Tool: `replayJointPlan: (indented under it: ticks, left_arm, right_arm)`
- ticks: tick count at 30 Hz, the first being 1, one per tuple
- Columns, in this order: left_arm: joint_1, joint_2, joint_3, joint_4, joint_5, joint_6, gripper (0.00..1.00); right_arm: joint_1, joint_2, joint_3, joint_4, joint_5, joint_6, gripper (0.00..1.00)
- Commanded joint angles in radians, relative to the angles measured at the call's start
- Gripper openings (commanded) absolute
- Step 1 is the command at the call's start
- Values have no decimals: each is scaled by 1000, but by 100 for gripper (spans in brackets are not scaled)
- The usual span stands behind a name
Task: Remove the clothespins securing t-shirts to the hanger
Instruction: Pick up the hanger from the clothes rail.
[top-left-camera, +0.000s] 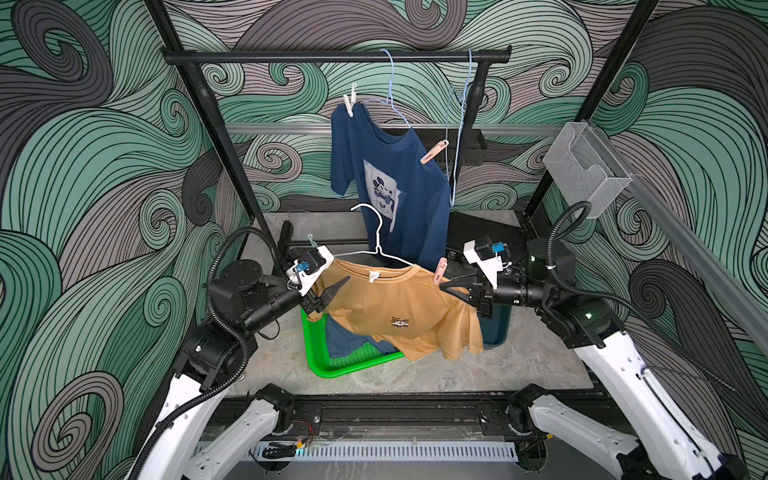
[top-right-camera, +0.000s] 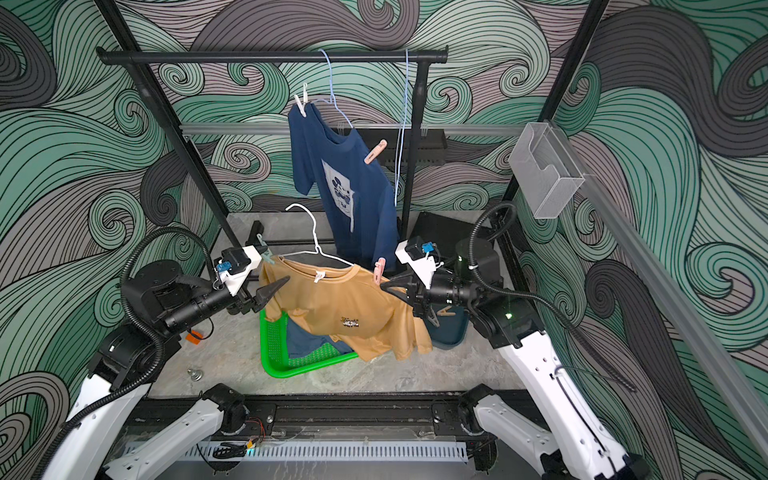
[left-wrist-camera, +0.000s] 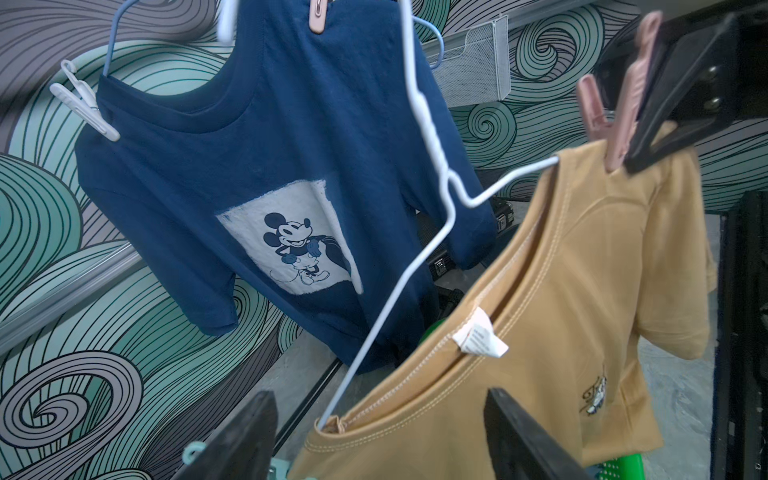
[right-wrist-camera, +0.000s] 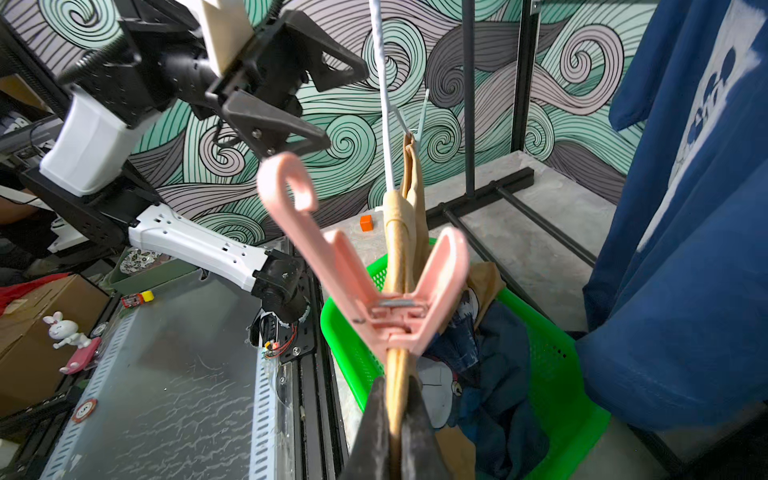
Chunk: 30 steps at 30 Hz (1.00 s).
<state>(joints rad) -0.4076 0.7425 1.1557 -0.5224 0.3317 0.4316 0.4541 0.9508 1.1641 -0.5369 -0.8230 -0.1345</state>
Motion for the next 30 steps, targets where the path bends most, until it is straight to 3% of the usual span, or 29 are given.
replayJointPlan:
  ticks: [1,9,19,30]
  left_arm:
    - [4,4,-14,21,37,-28,78]
    - [4,66,-45,114,155,-115,73]
    - [4,107,-60,197,233,-159,63]
    - [3,111,-77,209,183,-179,48]
  right_arm:
    - [7,4,-21,147,-15,-17,0]
    - [55,96,-38,255,-38,-125,0]
    - [98,142,-86,325,37,-224,0]
    - [98,157,-110,353,49,-221,0]
